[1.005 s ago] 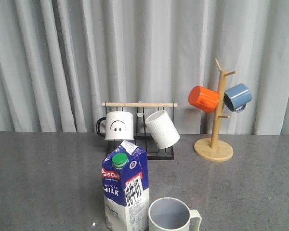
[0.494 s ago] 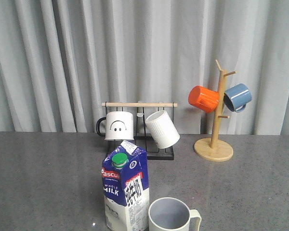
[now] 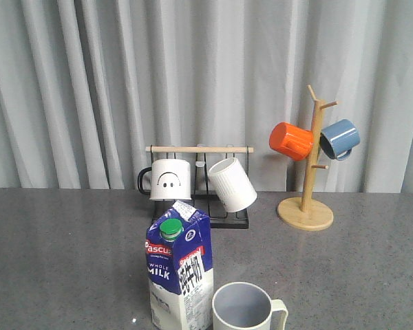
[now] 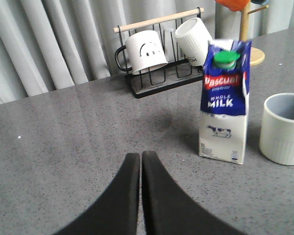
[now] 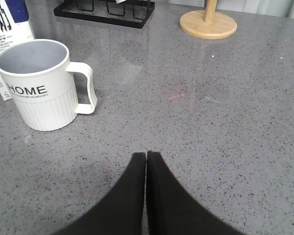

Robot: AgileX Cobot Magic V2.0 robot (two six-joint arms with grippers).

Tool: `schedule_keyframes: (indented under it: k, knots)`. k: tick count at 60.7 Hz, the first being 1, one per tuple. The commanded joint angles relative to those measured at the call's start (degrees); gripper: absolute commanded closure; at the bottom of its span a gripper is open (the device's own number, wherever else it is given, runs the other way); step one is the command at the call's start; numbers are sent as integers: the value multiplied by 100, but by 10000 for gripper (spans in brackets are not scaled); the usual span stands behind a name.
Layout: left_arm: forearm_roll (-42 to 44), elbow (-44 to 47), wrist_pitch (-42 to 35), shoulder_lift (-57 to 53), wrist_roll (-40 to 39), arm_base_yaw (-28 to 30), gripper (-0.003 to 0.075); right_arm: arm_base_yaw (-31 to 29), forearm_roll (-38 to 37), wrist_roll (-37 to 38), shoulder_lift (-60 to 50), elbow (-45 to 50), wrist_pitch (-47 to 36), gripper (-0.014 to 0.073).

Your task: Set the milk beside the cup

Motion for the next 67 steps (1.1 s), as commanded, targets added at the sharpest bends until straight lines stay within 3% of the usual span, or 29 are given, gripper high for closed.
schedule_keyframes:
  k: [1, 8, 16, 31, 67]
  knots:
    - [13, 908, -1543, -539, -63, 159, 728, -3, -135, -12, 21, -152, -378, 599]
    - [1, 2095, -2639, -1209, -152, 483, 728, -3, -135, -12, 21, -152, -378, 599]
    - [1, 2835, -3122, -1726, -552, 907, 728, -3, -135, -12, 21, -152, -378, 599]
    - [6, 3608, -3120, -2532, -571, 1442, 728, -3, -135, -12, 21, -152, -378, 599]
    - [12, 3602, -2920, -2728, -524, 1433, 728, -3, -135, -17, 18, -152, -375, 599]
